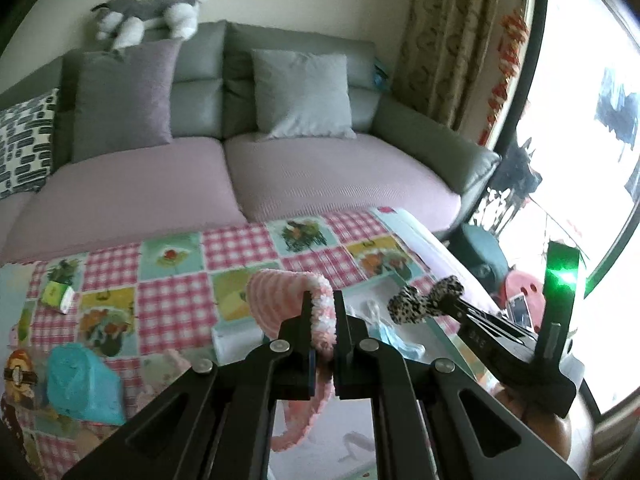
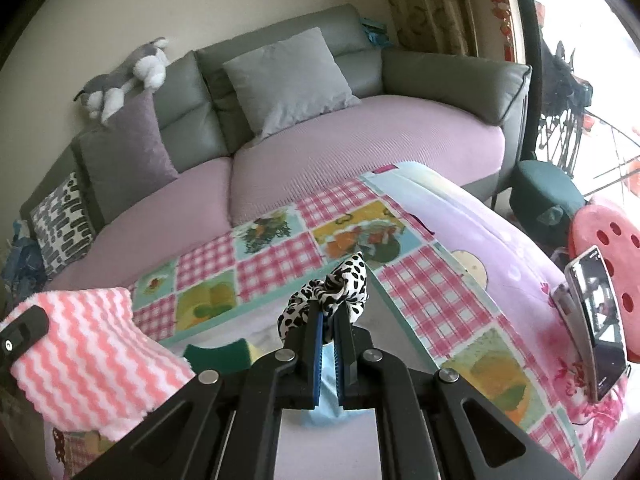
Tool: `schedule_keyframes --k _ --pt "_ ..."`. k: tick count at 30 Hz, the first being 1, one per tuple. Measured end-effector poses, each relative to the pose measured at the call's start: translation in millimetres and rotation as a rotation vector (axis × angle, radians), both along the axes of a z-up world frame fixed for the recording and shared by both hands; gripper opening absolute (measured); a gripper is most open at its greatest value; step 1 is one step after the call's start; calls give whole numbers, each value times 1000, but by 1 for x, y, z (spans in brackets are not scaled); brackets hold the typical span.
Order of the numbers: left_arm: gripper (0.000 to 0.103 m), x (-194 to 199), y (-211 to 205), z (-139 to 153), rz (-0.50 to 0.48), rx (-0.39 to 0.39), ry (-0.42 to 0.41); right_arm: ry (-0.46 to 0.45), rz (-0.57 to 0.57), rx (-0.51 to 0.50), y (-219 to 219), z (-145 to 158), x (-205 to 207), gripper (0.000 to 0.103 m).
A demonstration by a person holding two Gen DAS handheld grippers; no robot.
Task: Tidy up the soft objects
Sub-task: 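Lift and carry the towel in the left tool and scrunchie in the right tool to the tray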
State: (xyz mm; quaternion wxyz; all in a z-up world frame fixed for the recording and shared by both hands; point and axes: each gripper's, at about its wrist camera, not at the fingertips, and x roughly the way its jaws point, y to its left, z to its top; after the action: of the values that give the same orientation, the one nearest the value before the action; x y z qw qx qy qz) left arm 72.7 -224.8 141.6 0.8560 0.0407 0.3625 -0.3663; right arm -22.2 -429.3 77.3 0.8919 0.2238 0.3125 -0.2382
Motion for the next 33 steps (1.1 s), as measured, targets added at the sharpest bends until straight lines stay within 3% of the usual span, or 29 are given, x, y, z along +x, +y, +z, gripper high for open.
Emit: schedule_keyframes --k 18,33 --pt "6 12 -34 -118 12 251 255 136 -12 42 -13 -47 21 5" --pt "9 27 -30 -150 60 318 317 219 -7 66 -13 -65 30 8"
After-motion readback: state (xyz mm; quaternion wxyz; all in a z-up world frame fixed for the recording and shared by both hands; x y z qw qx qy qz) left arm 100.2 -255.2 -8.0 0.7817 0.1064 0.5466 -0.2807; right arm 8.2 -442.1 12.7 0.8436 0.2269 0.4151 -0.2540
